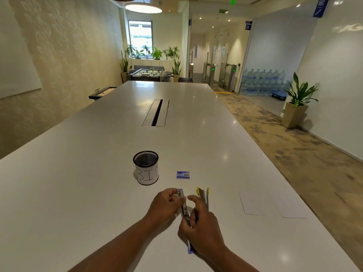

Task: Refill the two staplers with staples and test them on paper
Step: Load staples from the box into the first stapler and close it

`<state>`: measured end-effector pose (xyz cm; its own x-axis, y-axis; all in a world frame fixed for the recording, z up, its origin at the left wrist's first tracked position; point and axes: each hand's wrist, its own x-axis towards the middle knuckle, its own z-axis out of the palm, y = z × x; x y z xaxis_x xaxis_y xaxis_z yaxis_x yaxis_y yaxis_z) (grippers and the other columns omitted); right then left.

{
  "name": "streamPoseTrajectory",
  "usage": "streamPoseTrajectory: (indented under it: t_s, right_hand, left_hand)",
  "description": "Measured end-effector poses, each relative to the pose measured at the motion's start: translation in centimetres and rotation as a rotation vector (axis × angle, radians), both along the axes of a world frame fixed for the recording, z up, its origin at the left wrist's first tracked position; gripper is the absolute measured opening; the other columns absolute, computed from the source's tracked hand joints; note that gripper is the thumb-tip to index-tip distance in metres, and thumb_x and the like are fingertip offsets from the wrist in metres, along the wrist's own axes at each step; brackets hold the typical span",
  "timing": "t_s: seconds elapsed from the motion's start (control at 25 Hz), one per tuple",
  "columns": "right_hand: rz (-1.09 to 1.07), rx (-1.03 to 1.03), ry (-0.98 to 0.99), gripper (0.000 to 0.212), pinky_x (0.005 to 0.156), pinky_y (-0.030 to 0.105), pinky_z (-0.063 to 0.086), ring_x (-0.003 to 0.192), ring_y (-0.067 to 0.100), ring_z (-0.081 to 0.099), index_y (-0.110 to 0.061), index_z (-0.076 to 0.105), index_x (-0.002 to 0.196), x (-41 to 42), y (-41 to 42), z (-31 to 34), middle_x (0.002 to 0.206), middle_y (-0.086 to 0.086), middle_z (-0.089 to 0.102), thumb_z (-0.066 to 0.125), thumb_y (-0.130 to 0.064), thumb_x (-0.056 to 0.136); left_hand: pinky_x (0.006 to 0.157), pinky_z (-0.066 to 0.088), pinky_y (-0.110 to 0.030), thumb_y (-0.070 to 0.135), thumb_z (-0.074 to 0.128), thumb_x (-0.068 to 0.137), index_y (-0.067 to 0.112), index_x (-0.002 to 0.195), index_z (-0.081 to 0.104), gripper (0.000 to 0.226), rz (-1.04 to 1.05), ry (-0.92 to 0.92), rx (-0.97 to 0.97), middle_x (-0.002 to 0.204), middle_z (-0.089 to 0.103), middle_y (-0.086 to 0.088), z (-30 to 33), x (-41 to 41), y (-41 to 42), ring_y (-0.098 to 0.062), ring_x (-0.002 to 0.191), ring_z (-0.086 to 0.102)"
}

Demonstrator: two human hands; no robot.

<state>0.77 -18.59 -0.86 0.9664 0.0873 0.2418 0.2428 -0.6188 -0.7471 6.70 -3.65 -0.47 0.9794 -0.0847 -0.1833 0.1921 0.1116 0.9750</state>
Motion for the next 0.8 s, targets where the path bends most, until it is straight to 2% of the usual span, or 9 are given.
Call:
streamPoseTrajectory:
  t_s: [0.12,0.24,0.32,0.44,0.56,0.68,0.72,0.8]
  right_hand:
    - [0.014,-0.015,-0.009,0.063,0.06,0.036,0.057,0.062,0.018,0.06,-0.074,0.027,0.12,0.1,0.0,-0.3,0.072,-0.004,0.062,0.057,-0.043,0.075]
    - [0.013,-0.015,-0.008,0.055,0.061,0.036,0.056,0.064,0.014,0.059,-0.061,0.034,0.124,-0.1,0.1,0.1,0.077,-0.008,0.062,0.059,-0.047,0.077]
    - [-0.004,-0.005,-0.029,0.059,0.057,0.028,0.053,0.068,0.008,0.06,-0.053,0.034,0.131,-0.3,0.2,0.4,0.082,-0.016,0.061,0.061,-0.053,0.078]
    - [-0.015,-0.047,-0.054,0.065,0.059,0.019,0.051,0.071,0.004,0.061,-0.054,0.034,0.133,-0.8,0.3,0.6,0.081,-0.019,0.062,0.063,-0.057,0.075]
    - [0.007,-0.068,-0.038,0.067,0.062,0.024,0.055,0.069,0.009,0.062,-0.056,0.036,0.13,-1.3,0.2,0.8,0.078,-0.014,0.062,0.062,-0.045,0.069]
    - [0.0,0.096,-0.05,0.053,0.06,0.033,0.052,0.065,0.016,0.057,-0.048,0.049,0.115,-1.1,-0.2,0.7,0.077,-0.008,0.06,0.059,-0.022,0.07]
    - [-0.011,0.151,-0.066,0.048,0.061,0.032,0.052,0.068,0.017,0.059,-0.046,0.052,0.11,-0.9,-0.3,0.6,0.079,-0.01,0.062,0.059,-0.017,0.074]
    - [-0.025,0.203,-0.087,0.036,0.065,0.022,0.054,0.075,0.014,0.064,-0.047,0.056,0.101,-0.7,-0.3,0.5,0.088,-0.019,0.066,0.063,-0.018,0.08]
  left_hand:
    - [0.069,0.057,-0.036,0.009,0.072,0.087,0.01,0.108,0.067,0.022,0.053,0.011,-0.019,0.083,0.07,-0.018,0.2,-0.1,-0.1,-0.024,0.071,0.067]
    - [0.058,0.05,-0.033,0.009,0.07,0.088,0.015,0.108,0.066,0.022,0.13,-0.027,0.025,0.076,0.071,-0.013,0.5,-0.1,0.0,-0.019,0.06,0.061]
    - [0.056,0.049,-0.034,0.009,0.068,0.089,0.017,0.109,0.066,0.022,0.197,-0.042,0.03,0.071,0.071,-0.011,0.7,-0.1,0.1,-0.018,0.057,0.059]
    - [0.047,0.046,-0.029,0.011,0.066,0.09,0.018,0.108,0.065,0.019,0.281,-0.026,0.016,0.064,0.067,-0.009,0.7,0.0,0.2,-0.015,0.049,0.055]
    - [0.042,0.041,-0.025,0.015,0.065,0.091,0.018,0.105,0.063,0.014,0.36,-0.037,0.03,0.061,0.065,-0.008,0.5,0.0,0.2,-0.015,0.045,0.053]
    - [0.043,0.042,-0.028,0.01,0.065,0.091,0.018,0.105,0.061,0.016,0.395,-0.065,0.016,0.06,0.064,-0.007,0.5,0.0,0.0,-0.015,0.045,0.053]
    - [0.045,0.044,-0.029,0.009,0.066,0.092,0.019,0.105,0.062,0.017,0.385,-0.076,0.024,0.061,0.065,-0.006,0.5,-0.1,-0.1,-0.014,0.046,0.054]
    - [0.049,0.047,-0.031,0.009,0.067,0.093,0.019,0.107,0.062,0.017,0.337,-0.104,0.056,0.062,0.066,-0.004,0.5,-0.3,-0.2,-0.014,0.049,0.057]
